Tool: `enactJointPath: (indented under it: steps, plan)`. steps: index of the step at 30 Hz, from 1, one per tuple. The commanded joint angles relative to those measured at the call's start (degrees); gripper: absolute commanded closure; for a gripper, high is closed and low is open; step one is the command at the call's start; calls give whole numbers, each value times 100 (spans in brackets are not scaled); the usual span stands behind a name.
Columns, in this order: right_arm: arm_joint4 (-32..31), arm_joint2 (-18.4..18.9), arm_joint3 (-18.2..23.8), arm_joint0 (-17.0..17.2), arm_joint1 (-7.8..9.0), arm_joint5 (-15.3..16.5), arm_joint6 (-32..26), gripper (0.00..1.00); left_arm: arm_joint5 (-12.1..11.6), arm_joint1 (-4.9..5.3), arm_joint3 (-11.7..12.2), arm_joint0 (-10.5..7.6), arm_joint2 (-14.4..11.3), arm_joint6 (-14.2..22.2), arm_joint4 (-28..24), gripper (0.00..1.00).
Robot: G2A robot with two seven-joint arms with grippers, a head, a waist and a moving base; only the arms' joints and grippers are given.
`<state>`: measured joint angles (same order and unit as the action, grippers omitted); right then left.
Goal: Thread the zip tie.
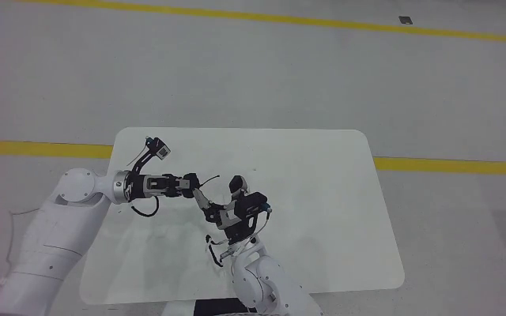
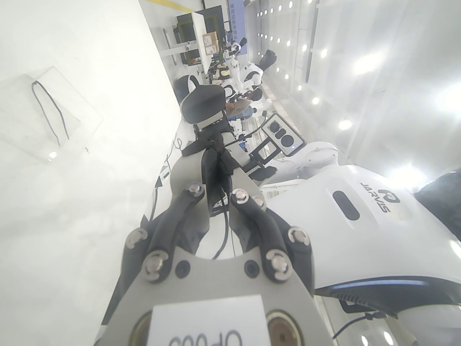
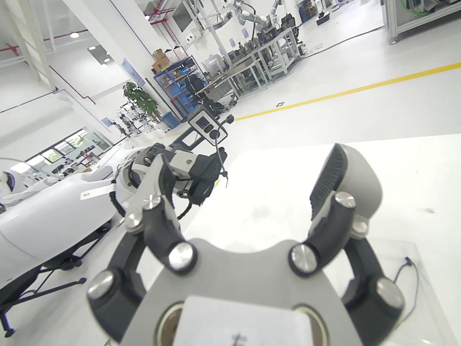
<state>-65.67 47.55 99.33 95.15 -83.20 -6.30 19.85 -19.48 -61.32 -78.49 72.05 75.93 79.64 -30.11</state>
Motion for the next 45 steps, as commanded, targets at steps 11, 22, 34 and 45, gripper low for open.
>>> enactJointPath:
  steps: [11, 22, 34, 45]
  plan:
    - [281, 66, 88, 50, 5, 139, -30, 0, 67, 13, 37, 48, 47, -294, -158, 100]
    - [2219, 496, 368, 403, 103, 1484, -643, 0, 340, 8, 297, 36, -87, 0, -2112, 100]
    - [4888, 585, 378, 383, 107, 2281, -1699, 0, 177, 87, 458, -163, -567, 0, -2517, 100]
    - [6094, 638, 387, 419, 97, 2430, -1894, 0, 408, 41, 498, -81, -675, 0, -2990, 100]
